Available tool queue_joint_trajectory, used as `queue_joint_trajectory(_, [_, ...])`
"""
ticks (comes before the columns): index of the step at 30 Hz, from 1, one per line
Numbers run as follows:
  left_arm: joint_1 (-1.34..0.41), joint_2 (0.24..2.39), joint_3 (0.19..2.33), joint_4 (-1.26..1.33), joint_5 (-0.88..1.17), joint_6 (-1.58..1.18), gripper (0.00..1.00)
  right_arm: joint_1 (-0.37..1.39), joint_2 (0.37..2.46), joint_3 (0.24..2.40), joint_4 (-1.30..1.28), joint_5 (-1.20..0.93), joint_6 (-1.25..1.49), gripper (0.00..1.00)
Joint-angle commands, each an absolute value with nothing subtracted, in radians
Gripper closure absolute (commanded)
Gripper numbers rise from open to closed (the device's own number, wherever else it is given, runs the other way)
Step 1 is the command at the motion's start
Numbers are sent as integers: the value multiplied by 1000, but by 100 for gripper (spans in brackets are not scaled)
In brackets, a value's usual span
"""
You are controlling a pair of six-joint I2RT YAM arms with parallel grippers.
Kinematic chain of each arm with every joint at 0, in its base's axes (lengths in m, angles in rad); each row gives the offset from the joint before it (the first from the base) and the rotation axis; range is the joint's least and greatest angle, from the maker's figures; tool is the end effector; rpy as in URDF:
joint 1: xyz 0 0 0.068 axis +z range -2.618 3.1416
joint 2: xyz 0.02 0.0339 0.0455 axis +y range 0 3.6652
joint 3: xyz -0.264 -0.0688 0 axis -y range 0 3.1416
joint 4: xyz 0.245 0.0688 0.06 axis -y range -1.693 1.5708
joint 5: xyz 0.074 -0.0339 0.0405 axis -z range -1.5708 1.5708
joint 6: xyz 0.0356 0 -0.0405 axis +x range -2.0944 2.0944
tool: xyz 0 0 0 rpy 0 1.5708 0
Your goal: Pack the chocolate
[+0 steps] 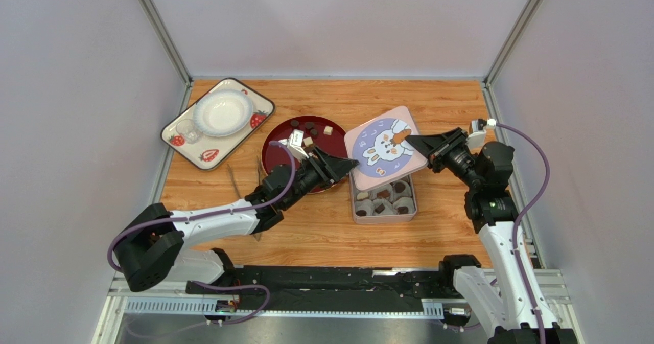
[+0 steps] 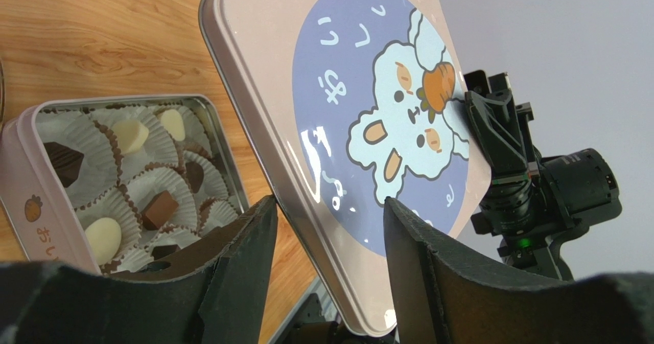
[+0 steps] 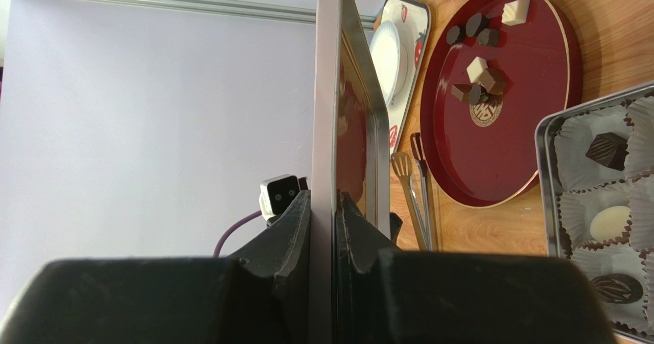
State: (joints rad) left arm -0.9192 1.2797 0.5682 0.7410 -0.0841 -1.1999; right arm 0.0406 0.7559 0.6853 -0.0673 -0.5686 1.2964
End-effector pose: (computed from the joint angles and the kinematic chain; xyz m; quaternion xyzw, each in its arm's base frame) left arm 0.1712 -0.2195 0.2551 -0.1272 0.6849 -0.6108 0.3763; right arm 0.1786 0.0264 0.3229 0.2762 0.6940 0.5567 0.3636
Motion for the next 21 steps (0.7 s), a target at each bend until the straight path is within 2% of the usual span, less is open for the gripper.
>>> queue_joint_trajectory(1, [-925, 1285, 643, 847, -17, -1220, 42, 61, 745, 678, -41, -601, 1304, 100])
queue_joint_trajectory(9, [-925, 1267, 672, 766, -9, -1172, 47, 66, 739, 658, -93, -600, 1267, 100])
queue_joint_trajectory(13, [-923, 1253, 666, 750, -14, -1152, 55, 67, 735, 667, -155, -592, 1192, 98])
queue_joint_trajectory(15, [-923, 1243, 654, 752, -17, -1143, 60, 66, 736, 676, -208, -586, 1154, 91])
queue_joint_trajectory(16, [-923, 1236, 647, 752, -21, -1141, 66, 67, 736, 689, -231, -583, 1126, 88])
queue_joint_trajectory(17, [-922, 1229, 643, 753, -23, -1140, 68, 67, 736, 696, -282, -574, 1079, 78])
queue_joint_trajectory(21, [-914, 1209, 617, 752, -18, -1132, 73, 66, 736, 718, -374, -525, 967, 55])
